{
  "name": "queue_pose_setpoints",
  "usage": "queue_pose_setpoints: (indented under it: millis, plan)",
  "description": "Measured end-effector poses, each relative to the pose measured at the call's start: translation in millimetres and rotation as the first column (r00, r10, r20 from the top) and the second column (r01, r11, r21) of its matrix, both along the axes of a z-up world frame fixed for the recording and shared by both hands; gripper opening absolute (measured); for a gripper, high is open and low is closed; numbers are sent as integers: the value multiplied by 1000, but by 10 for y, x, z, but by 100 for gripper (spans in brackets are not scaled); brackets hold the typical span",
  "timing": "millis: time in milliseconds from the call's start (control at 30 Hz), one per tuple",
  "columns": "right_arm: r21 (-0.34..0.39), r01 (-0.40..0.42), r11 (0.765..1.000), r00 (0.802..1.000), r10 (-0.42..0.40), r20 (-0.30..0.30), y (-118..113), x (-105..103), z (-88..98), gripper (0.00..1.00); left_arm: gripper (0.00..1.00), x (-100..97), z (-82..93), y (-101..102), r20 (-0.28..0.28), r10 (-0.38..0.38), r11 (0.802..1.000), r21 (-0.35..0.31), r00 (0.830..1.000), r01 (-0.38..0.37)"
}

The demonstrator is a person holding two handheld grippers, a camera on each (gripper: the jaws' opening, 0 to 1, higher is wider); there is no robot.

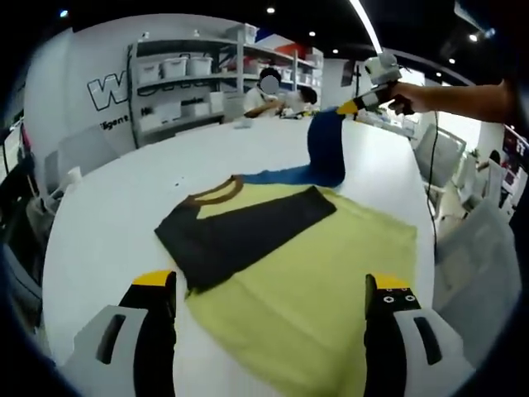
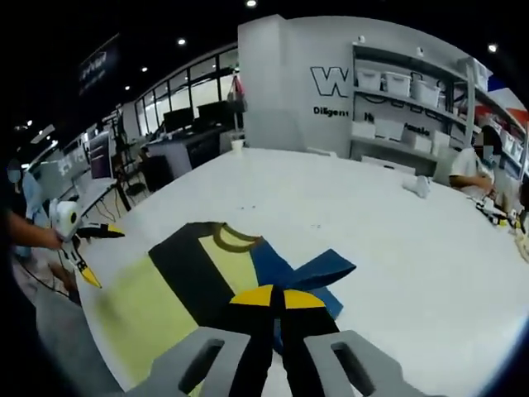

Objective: Fold the garment on the visible template until the final outline fits inside the template.

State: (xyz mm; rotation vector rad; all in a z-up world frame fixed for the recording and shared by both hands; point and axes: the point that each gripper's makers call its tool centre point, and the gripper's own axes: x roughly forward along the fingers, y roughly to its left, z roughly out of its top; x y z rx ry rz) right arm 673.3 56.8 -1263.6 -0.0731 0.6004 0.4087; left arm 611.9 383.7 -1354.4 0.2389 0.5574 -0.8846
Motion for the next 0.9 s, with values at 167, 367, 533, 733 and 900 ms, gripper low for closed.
queue_pose_setpoints:
  millis: [167,367,533,733,900]
  plan:
    - [1,-43,999,999,42,5,200,16,79,0,99,-19,-6,17,0,4,1000,-3,1000,-4]
    - [7,-83,997,996,83,10,402,24,163,0,99,-47,-2,46,1,15,1000,-13,1000,-15]
    - [12,-120,993,993,120,21,601,21,246,0,99,-89,-10,91,0,24,1000,-17,1000,-24]
    - [18,-177,984,984,176,36,909,30,344,0,99,-118,-11,165,-4,39,999,-23,999,-39]
    - [24,-213,977,976,212,44,1134,51,377,0,99,-130,-31,232,-6,52,998,-23,999,-52]
